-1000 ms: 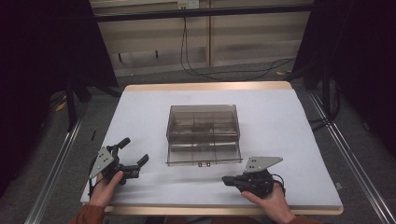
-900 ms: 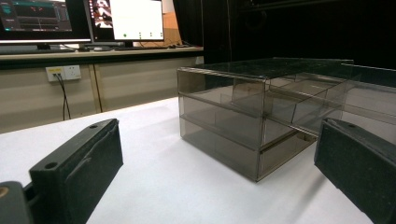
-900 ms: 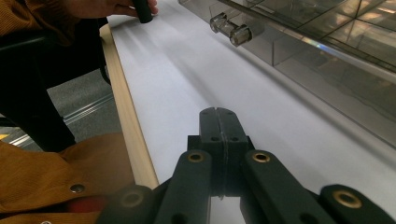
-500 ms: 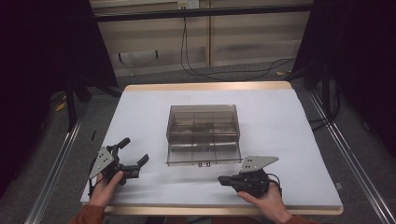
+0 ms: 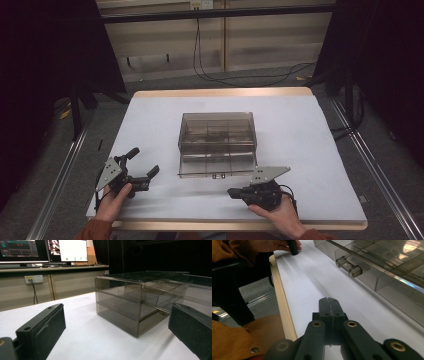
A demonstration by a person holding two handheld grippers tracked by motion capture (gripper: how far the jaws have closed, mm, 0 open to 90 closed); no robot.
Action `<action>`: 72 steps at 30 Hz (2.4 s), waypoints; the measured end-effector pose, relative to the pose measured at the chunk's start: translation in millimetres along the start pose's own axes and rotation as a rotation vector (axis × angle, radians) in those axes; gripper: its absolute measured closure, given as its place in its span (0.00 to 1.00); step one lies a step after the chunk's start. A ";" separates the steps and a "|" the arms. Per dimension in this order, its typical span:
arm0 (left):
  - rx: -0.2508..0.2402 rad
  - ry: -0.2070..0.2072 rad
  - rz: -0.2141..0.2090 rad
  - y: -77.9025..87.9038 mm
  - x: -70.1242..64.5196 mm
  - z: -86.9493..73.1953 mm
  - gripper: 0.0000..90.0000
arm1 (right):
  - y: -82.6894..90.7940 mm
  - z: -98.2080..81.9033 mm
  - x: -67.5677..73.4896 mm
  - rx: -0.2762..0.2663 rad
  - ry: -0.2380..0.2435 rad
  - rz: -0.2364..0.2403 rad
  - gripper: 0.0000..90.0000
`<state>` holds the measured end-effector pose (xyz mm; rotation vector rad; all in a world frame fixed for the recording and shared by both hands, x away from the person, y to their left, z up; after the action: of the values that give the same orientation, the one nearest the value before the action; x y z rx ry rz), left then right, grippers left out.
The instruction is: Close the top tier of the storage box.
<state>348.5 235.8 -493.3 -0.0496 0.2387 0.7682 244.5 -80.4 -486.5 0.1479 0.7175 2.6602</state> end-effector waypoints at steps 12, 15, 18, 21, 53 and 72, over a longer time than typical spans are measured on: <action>0.000 0.000 0.000 0.0 0.1 0.0 0.01 | -12.0 6.7 -1.4 -0.001 0.003 0.012 1.00; 0.001 0.001 0.000 0.0 0.0 -0.1 0.01 | -14.8 9.3 -2.1 -0.005 0.008 0.013 1.00; 0.000 0.001 -0.001 0.0 -0.1 -0.1 0.01 | -17.0 13.2 -2.5 -0.009 0.013 0.013 1.00; 0.001 0.001 0.001 0.1 0.1 -0.1 0.01 | -17.8 16.9 -3.4 -0.014 0.020 0.010 1.00; 0.001 0.001 0.000 0.1 0.0 -0.1 0.01 | -32.8 21.7 -12.9 -0.007 0.016 -0.014 1.00; 0.001 0.001 0.000 0.0 -0.1 -0.1 0.01 | -34.9 20.8 -15.4 0.000 0.011 -0.027 1.00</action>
<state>348.4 235.8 -493.4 -0.0492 0.2400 0.7676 274.4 -48.9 -486.1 0.1230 0.7177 2.6369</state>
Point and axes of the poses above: each handheld gripper's, and its own axes: y roughly backward along the jaws, z roughly out of its top, x roughly to its left, the point moved 7 cm from there along -y, roughly forward along the jaws, and after that the axes turned 14 degrees about y, right-handed, at the moved point
